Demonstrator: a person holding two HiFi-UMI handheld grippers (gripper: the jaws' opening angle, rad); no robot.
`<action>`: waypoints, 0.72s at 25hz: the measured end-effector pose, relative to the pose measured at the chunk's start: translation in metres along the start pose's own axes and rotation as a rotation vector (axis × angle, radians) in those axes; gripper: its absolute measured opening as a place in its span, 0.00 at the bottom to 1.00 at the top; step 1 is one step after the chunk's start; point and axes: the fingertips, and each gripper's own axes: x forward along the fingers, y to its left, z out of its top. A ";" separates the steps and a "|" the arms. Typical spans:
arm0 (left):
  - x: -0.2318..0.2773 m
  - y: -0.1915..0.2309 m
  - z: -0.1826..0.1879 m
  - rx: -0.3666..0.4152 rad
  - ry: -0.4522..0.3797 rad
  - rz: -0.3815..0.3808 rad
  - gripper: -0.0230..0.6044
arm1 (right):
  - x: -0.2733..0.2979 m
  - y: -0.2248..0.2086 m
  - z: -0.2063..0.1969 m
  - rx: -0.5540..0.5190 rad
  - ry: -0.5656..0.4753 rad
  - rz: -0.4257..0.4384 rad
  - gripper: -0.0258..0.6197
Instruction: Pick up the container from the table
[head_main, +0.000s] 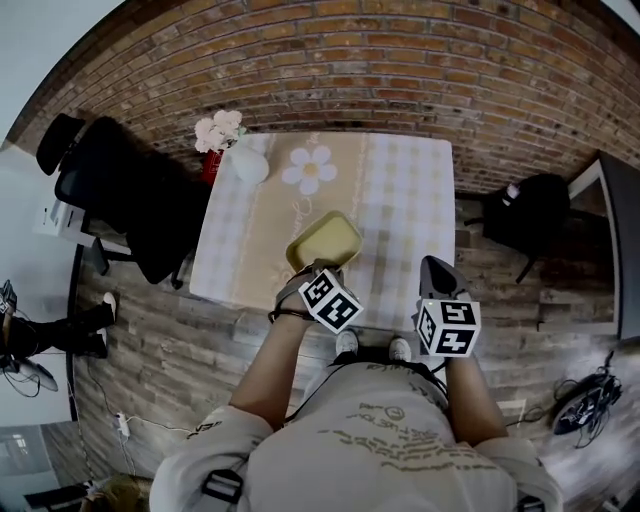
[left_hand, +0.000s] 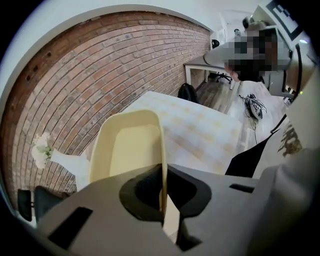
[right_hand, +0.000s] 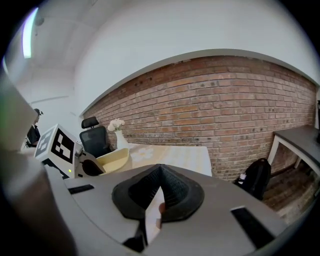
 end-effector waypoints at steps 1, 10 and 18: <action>-0.006 0.002 -0.002 -0.005 0.002 0.003 0.05 | 0.003 0.004 0.001 -0.008 -0.001 0.012 0.04; -0.048 0.017 -0.031 -0.102 0.012 0.059 0.05 | 0.023 0.046 0.011 -0.061 -0.022 0.135 0.04; -0.057 0.018 -0.071 -0.217 0.039 0.075 0.05 | 0.034 0.080 0.012 -0.137 -0.014 0.209 0.04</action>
